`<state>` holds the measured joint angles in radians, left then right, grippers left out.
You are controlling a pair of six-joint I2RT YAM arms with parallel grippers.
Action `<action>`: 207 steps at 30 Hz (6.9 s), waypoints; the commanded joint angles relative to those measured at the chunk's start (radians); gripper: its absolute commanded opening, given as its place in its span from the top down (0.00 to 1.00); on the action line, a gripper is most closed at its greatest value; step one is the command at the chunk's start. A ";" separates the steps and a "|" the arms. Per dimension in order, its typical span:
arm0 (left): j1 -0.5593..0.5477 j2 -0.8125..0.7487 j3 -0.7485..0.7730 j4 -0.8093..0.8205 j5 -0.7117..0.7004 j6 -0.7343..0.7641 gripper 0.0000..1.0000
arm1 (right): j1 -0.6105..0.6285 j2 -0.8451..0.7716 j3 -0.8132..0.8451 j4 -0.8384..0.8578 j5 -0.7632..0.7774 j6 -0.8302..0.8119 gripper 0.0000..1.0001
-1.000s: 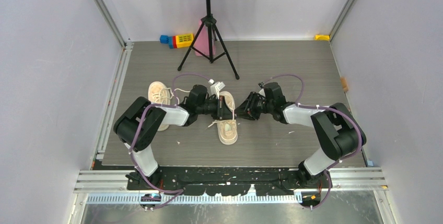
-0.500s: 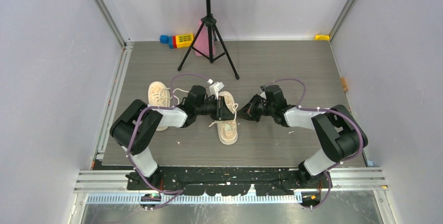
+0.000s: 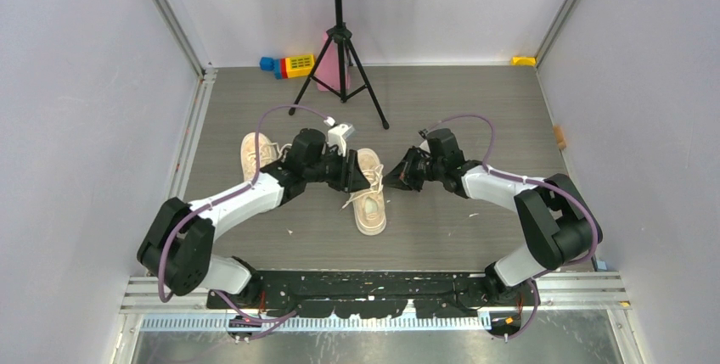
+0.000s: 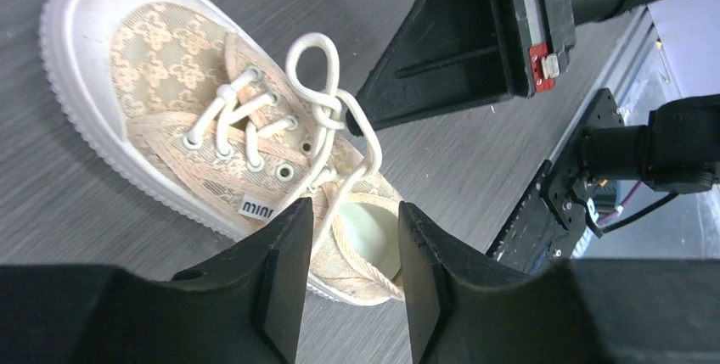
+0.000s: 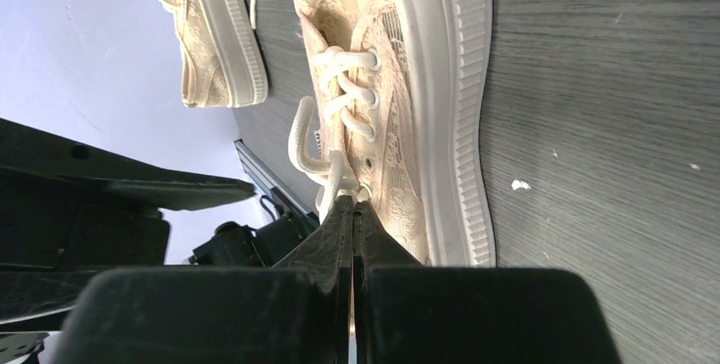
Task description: Tie the shoes
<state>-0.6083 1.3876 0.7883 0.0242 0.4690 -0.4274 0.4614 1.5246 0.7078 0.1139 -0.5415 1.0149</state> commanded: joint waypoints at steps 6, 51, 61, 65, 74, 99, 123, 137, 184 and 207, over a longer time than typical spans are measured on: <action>-0.005 0.066 0.152 -0.065 -0.117 0.113 0.43 | 0.032 -0.035 0.048 -0.057 0.033 -0.060 1.00; -0.046 0.064 0.107 -0.187 -0.223 0.095 1.00 | 0.045 -0.065 0.071 -0.256 0.189 -0.109 1.00; -0.046 0.051 0.066 -0.228 -0.323 0.111 1.00 | 0.076 -0.082 0.108 -0.424 0.354 -0.184 1.00; -0.046 0.067 0.068 -0.270 -0.402 0.112 1.00 | 0.104 -0.063 0.154 -0.544 0.484 -0.214 1.00; -0.045 0.117 0.088 -0.342 -0.557 0.092 1.00 | 0.150 -0.004 0.225 -0.675 0.697 -0.250 1.00; -0.096 0.231 0.149 -0.597 -0.873 -0.033 1.00 | 0.262 0.165 0.329 -0.881 1.070 -0.212 1.00; -0.102 0.172 0.158 -0.673 -0.923 -0.183 1.00 | 0.362 0.244 0.455 -1.025 1.277 -0.137 1.00; -0.104 0.244 0.079 -0.558 -0.855 -0.198 1.00 | 0.362 0.287 0.434 -1.006 1.254 -0.140 1.00; -0.099 -0.134 0.151 -0.532 -0.783 -0.075 0.22 | 0.302 -0.136 0.371 -0.715 1.001 -0.330 0.17; 0.226 -0.520 -0.204 -0.131 -0.809 0.184 0.01 | -0.101 -0.635 0.017 -0.392 1.060 -0.563 0.06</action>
<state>-0.4217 0.8879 0.6041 -0.3012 -0.3122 -0.3454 0.3691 0.9489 0.7921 -0.4477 0.4793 0.5125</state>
